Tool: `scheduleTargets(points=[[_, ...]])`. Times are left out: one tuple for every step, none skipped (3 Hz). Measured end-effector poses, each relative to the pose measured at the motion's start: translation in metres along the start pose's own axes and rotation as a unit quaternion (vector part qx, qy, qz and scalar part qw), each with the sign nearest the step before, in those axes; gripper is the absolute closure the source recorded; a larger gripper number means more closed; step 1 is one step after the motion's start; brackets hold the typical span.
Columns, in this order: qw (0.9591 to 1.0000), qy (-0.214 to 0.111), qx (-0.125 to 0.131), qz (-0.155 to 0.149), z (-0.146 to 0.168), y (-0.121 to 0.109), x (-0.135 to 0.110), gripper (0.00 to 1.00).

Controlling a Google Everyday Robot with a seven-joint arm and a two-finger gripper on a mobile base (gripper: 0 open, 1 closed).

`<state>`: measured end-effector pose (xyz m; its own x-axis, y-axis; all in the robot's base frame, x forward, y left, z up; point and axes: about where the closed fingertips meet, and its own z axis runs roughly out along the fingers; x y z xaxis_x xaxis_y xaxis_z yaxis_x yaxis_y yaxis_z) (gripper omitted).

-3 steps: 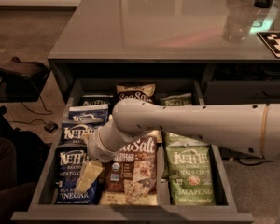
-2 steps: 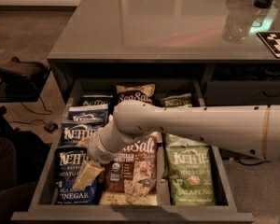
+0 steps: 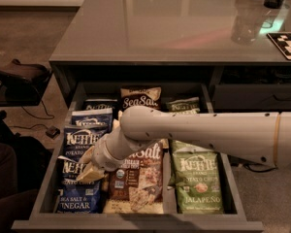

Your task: Pick blue chip bag from top drawer and place on counter

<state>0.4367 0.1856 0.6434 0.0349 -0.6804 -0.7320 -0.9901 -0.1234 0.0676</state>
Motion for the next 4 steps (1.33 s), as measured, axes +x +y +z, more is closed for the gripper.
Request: scheduleTargets(points=[[1.0, -0.002, 0.002, 0.001, -0.001, 0.0, 0.002, 0.88], [0.9992, -0.013, 0.028, -0.026, -0.026, 0.009, -0.016, 1.0], [0.9951, -0.03, 0.07, -0.063, -0.066, 0.032, -0.044, 1.0], [0.9876, -0.03, 0.124, -0.091, -0.12, 0.059, -0.076, 1.0]])
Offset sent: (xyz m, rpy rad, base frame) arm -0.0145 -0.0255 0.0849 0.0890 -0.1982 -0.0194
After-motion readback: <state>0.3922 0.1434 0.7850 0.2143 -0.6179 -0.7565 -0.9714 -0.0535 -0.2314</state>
